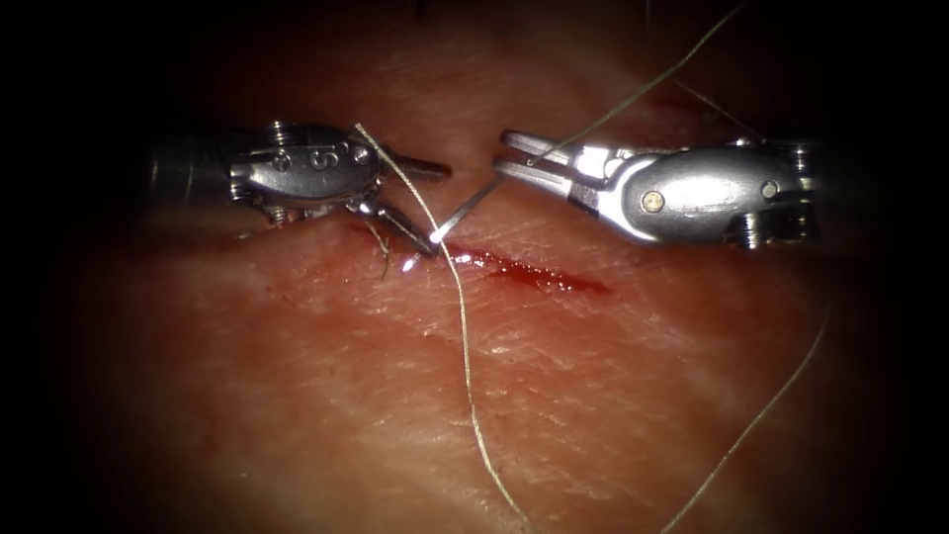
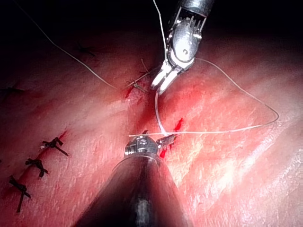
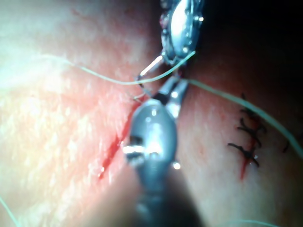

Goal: Wound Closure

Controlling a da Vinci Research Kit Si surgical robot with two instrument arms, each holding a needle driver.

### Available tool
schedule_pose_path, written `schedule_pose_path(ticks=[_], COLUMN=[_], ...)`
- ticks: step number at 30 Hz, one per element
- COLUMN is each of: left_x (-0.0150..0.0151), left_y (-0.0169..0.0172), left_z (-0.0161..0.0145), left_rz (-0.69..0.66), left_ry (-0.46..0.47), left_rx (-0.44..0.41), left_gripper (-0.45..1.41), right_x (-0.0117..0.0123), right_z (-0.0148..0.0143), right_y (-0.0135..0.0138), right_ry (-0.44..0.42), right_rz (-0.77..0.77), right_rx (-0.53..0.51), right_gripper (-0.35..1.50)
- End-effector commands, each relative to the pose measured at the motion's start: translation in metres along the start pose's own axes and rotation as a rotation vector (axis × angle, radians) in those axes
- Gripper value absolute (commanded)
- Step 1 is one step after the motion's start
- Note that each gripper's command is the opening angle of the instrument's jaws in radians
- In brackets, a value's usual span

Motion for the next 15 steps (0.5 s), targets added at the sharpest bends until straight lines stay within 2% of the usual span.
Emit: schedule_pose_path(ticks=[1,6,11,15], left_x=[-0.0002,0.0003,0.0004,0.0002], left_y=[-0.0002,0.0001,0.0000,-0.0001], left_z=[0.0008,0.0005,0.0003,0.0001], left_rz=[-0.002,0.001,-0.014,-0.022], left_ry=[0.000,0.002,0.000,-0.001], left_rx=[-0.011,-0.054,-0.050,-0.054], left_gripper=[0.45,0.30,-0.02,-0.13], right_x=[-0.0003,0.0000,0.0004,0.0010], right_z=[0.0007,0.0008,0.0014,0.0020], right_y=[0.0001,-0.0003,-0.0013,-0.0019], right_ry=[0.006,0.014,0.059,0.097], right_rz=[-0.007,-0.033,-0.120,-0.176], right_rx=[-0.002,0.002,0.032,0.055], right_gripper=[-0.35,-0.35,-0.35,-0.35])
